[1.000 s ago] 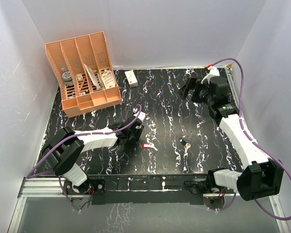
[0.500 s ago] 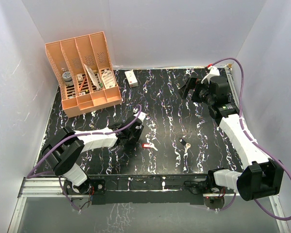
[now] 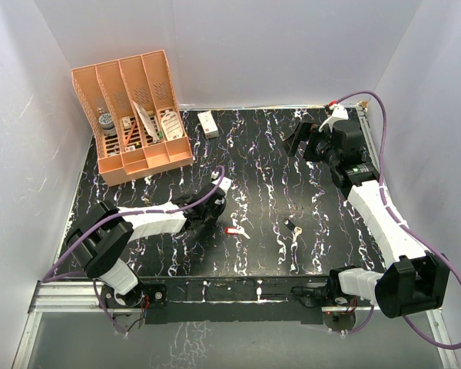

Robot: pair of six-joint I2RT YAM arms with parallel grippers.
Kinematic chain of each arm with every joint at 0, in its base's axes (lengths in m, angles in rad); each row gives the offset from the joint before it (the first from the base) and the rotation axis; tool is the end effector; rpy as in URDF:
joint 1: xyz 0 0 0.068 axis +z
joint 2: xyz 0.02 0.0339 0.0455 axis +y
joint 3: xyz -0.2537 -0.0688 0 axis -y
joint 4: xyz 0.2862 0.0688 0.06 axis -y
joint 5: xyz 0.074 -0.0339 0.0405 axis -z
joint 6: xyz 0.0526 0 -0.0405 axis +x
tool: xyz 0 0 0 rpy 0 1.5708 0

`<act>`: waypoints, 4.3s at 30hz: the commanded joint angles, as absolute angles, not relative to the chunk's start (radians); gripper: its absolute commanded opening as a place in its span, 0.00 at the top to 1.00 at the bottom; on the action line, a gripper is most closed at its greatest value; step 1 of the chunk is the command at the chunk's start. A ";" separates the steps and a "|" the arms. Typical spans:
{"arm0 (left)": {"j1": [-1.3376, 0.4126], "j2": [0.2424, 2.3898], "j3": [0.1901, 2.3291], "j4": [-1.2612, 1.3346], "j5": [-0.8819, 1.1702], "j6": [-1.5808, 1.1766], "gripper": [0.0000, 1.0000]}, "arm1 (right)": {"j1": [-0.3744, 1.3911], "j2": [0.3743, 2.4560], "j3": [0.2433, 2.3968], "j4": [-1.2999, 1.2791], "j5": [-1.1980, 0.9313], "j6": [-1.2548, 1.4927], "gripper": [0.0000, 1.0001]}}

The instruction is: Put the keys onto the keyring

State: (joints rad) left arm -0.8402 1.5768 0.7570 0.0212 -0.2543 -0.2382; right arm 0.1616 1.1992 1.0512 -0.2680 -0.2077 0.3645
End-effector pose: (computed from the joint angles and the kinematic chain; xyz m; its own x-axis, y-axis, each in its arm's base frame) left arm 0.2420 -0.2502 0.1094 -0.6070 0.3352 -0.7205 0.4739 0.8805 0.0105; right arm 0.3285 0.0645 0.3163 -0.4951 0.2727 -0.8249 -0.1789 0.8971 0.4039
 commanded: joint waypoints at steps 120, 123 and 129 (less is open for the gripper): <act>-1.290 1.692 0.972 -0.164 -0.922 -0.170 1.00 | 0.201 1.034 0.933 -0.360 -0.165 0.334 0.02; -1.285 1.664 0.964 -0.122 -0.876 -0.157 1.00 | 0.201 1.040 0.935 -0.363 -0.165 0.332 0.02; -1.285 1.703 0.966 -0.137 -0.914 -0.102 1.00 | 0.201 1.029 0.943 -0.365 -0.164 0.334 0.02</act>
State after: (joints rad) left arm -1.2881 1.7180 0.9646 -0.1204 -0.8780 -0.1429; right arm 0.1967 1.0409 0.9360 -0.3939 -0.1707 0.3420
